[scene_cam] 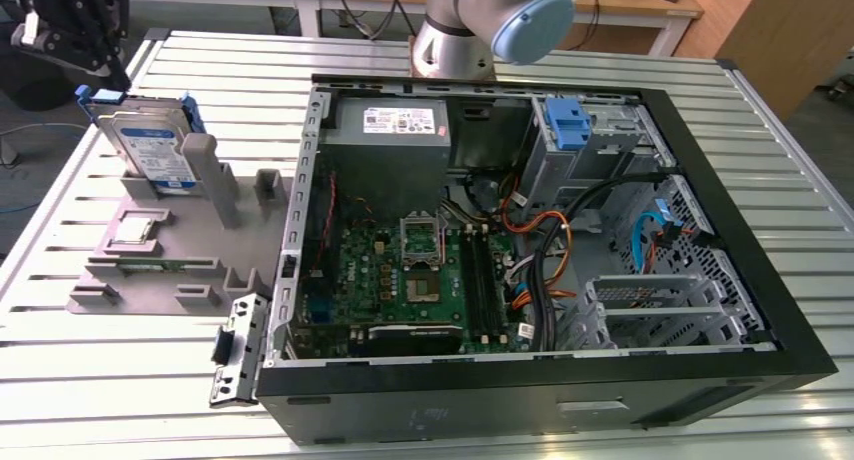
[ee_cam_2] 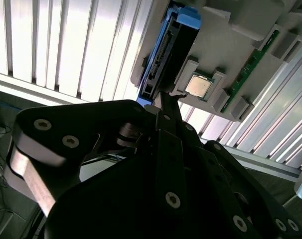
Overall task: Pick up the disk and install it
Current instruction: 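Pick up the disk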
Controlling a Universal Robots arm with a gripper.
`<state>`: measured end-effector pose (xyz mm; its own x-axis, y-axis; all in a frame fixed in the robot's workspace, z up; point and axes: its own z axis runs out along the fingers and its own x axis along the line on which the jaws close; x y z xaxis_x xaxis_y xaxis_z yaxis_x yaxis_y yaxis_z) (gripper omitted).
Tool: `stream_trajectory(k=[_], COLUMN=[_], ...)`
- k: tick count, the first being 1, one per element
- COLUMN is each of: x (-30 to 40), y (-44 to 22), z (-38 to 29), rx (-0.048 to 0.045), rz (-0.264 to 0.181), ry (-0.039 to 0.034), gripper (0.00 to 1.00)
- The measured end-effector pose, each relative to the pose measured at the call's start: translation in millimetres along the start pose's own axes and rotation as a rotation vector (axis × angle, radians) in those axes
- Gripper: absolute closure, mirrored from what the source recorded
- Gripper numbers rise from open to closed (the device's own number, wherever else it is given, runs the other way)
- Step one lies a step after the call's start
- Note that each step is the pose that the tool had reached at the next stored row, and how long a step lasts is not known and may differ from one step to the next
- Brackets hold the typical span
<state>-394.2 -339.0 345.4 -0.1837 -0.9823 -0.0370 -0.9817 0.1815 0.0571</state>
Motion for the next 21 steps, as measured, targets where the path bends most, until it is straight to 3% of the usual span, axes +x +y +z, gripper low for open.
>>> stream_trajectory(k=[4,21], x=[-0.7,-0.6], y=[-4.3,-4.9], z=[2.1,5.9], rx=[0.0000,-0.0003], rz=[-0.004,-0.008], ry=[0.0001,0.0004], gripper=[0.90,0.90])
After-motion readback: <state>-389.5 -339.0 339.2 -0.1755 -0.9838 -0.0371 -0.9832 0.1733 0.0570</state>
